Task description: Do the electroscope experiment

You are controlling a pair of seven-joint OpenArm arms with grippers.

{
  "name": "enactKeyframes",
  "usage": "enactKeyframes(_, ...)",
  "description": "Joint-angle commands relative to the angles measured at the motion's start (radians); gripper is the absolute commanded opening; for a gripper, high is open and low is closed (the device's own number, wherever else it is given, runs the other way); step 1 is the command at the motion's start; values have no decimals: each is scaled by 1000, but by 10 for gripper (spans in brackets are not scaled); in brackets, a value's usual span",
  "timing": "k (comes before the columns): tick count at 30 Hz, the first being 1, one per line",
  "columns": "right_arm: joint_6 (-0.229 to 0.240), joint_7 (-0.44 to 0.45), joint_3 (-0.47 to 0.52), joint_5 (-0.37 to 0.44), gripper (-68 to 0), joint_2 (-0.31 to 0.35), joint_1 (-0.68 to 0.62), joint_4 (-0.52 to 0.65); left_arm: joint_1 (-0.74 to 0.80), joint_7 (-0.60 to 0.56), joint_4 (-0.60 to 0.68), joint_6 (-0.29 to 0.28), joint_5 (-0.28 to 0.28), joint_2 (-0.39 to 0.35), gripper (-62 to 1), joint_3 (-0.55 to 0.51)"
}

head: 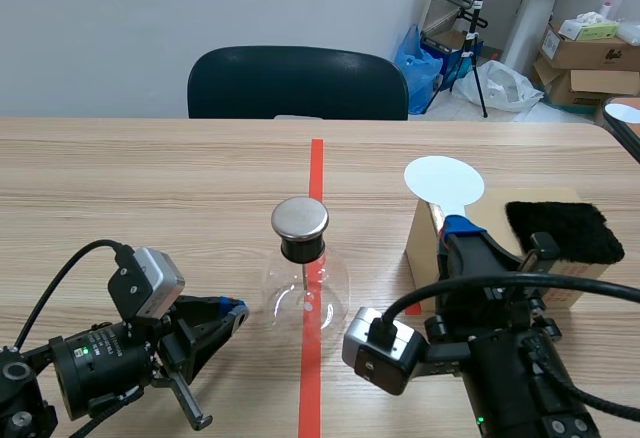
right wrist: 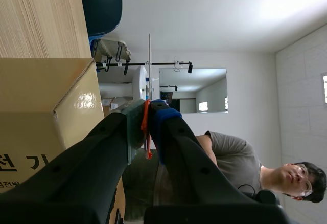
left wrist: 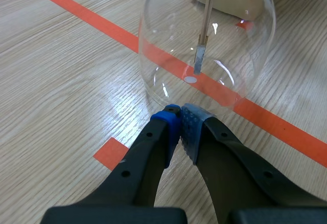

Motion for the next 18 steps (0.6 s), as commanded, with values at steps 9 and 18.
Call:
enactKeyframes(9, -11, -7, 9, -4, -665, 5, 14, 14, 5, -18, 24, -2, -3, -6, -581, -7)
enactKeyframes(18, -11, -7, 9, -4, -665, 5, 14, 14, 5, -44, 24, -2, -3, -6, -581, -7)
